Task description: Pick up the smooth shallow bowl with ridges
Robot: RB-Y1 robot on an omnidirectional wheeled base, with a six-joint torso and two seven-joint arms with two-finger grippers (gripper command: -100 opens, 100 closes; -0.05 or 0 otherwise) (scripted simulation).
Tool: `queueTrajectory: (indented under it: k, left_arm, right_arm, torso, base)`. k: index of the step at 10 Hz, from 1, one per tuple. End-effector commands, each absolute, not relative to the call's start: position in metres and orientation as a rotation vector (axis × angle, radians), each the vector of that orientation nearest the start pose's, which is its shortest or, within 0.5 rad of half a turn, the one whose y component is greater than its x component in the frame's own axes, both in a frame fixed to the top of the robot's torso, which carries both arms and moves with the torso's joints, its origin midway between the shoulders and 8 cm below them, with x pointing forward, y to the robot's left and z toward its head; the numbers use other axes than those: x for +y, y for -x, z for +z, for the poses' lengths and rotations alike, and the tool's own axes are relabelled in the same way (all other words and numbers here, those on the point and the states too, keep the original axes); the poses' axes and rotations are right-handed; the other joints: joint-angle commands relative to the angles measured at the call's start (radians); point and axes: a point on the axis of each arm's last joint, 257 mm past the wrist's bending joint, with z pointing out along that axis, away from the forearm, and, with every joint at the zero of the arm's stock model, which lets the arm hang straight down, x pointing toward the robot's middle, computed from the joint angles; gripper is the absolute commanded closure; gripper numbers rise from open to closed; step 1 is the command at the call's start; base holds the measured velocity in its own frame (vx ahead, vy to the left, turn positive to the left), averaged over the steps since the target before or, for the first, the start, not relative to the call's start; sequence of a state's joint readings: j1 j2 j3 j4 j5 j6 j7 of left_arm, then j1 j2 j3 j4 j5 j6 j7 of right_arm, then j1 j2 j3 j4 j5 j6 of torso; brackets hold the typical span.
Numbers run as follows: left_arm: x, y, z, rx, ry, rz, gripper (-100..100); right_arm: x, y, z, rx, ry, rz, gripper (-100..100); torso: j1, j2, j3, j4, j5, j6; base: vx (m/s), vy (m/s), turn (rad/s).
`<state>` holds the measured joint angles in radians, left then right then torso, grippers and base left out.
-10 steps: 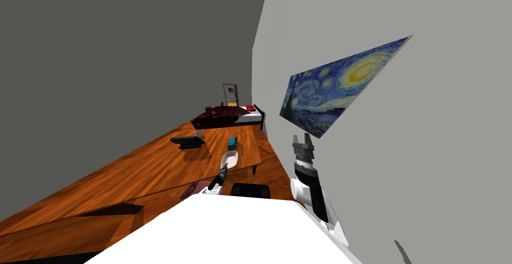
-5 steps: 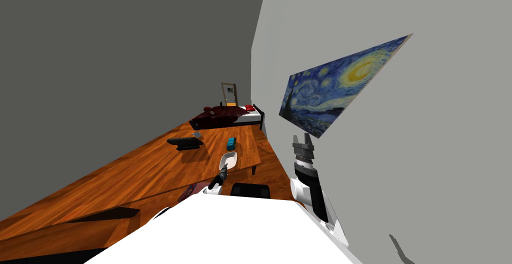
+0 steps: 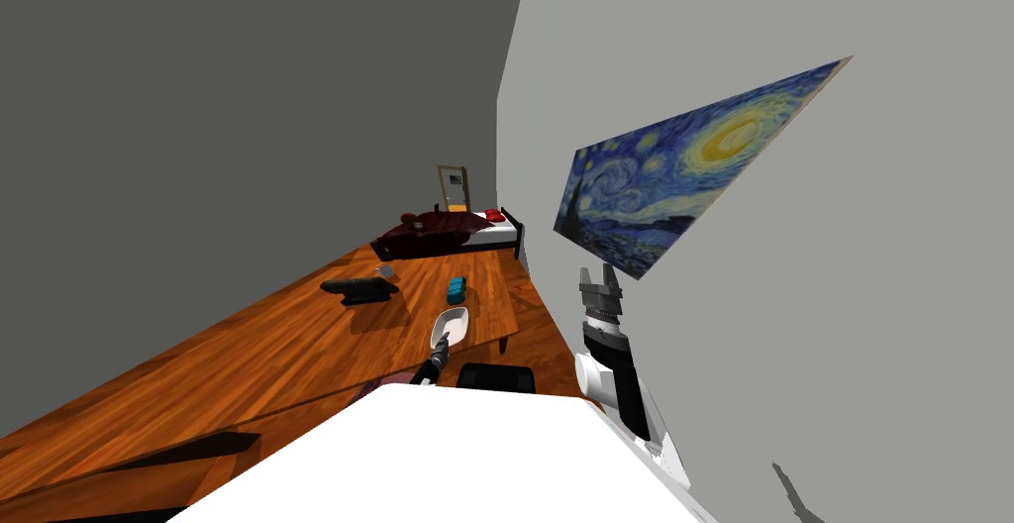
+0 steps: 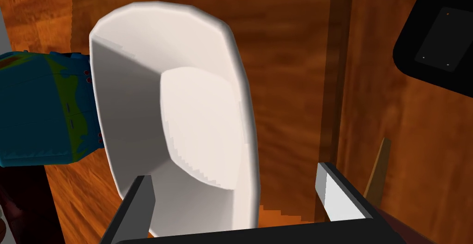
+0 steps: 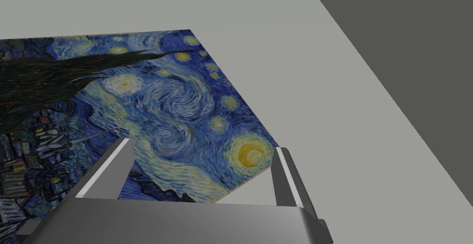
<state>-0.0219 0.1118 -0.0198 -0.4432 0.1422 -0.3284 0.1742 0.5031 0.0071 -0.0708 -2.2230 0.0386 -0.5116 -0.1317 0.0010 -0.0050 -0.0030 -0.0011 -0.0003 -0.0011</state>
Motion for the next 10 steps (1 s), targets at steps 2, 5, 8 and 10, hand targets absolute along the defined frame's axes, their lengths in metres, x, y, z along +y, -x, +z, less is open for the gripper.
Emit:
queueTrajectory:
  k: [2, 5, 8, 10]
  left_arm:
    - [0.302, -0.303, -0.616, 1.508, 1.953, -0.723, -100]
    - [0.302, -0.296, -0.618, 1.507, 1.954, -0.722, 100]
    - [0.302, -0.296, -0.618, 1.509, 1.954, -0.721, 100]
    - [0.301, -0.295, -0.618, 1.509, 1.955, -0.721, 0]
  right_arm:
    - [-0.303, -0.348, 0.001, 0.62, -0.721, 1.316, 0]
    - [-0.303, -0.348, 0.001, 0.62, -0.721, 1.316, 0]
    - [-0.303, -0.348, 0.001, 0.62, -0.721, 1.317, 0]
    - [-0.303, -0.348, 0.001, 0.62, -0.721, 1.317, 0]
  torso:
    - [-0.001, 0.001, 0.001, 0.0, 0.0, 0.0]
    - [-0.001, 0.004, 0.002, 0.001, 0.0, 0.0]
    - [-0.001, 0.006, 0.004, 0.002, 0.0, 0.0]
    - [-0.002, 0.007, 0.004, 0.002, -0.001, 0.0]
  base:
    - [0.039, 0.005, 0.0]
    - [0.03, 0.009, -0.005]
    - [0.0, 0.0, 0.0]
    - [0.0, 0.0, 0.0]
